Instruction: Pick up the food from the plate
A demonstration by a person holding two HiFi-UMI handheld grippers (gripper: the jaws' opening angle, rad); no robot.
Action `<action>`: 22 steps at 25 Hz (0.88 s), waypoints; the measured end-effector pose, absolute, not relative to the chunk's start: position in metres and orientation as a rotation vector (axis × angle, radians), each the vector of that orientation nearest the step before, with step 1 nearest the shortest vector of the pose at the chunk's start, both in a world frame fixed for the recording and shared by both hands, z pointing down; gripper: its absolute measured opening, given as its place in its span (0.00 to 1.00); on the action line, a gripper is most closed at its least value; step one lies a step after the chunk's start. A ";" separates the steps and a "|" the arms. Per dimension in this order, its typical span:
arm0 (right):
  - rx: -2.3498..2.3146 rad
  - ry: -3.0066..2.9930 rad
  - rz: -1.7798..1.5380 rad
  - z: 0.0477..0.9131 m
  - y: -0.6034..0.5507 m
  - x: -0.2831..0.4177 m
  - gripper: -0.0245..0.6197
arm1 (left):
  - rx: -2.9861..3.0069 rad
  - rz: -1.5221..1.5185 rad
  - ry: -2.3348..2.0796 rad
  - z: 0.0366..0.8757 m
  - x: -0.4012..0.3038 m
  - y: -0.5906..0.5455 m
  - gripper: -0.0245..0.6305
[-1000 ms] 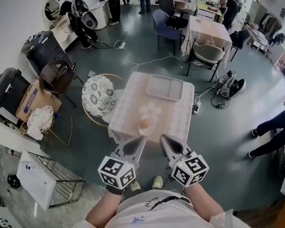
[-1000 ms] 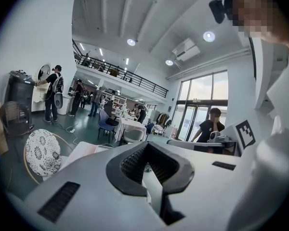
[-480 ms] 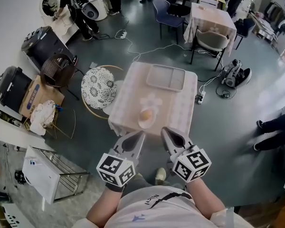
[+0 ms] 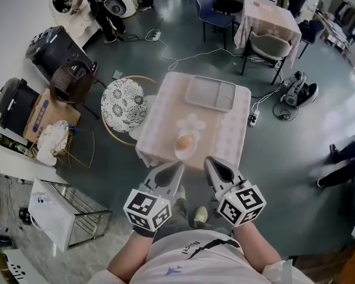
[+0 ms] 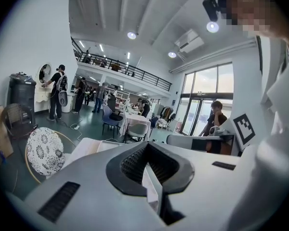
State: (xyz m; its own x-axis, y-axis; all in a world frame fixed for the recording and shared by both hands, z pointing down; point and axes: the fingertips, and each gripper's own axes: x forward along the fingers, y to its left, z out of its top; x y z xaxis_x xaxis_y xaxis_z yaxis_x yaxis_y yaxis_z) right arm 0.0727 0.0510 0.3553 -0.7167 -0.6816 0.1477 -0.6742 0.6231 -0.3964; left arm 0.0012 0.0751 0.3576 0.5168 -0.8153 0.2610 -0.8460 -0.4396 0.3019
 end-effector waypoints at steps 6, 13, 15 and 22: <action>-1.247 2.803 -0.690 0.362 0.020 0.065 0.06 | 2.386 0.127 -1.324 0.370 -0.008 0.041 0.05; -1.359 2.781 -0.711 0.380 -0.023 0.047 0.06 | 2.440 0.202 -1.259 0.393 -0.024 -0.005 0.05; -1.393 2.771 -0.713 0.386 -0.037 0.040 0.06 | 2.458 0.213 -1.234 0.401 -0.030 -0.019 0.05; -1.530 2.724 -0.751 0.405 -0.072 0.025 0.06 | 2.521 0.298 -1.119 0.438 -0.038 -0.052 0.05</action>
State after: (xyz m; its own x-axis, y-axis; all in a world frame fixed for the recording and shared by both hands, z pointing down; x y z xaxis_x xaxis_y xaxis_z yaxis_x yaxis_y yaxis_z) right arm 0.0255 -0.0719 0.4050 -0.5442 -0.7898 0.2828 -0.8232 0.4377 -0.3616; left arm -0.0383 -0.0522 0.4383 0.6630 -0.6700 0.3339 -0.7473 -0.6186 0.2425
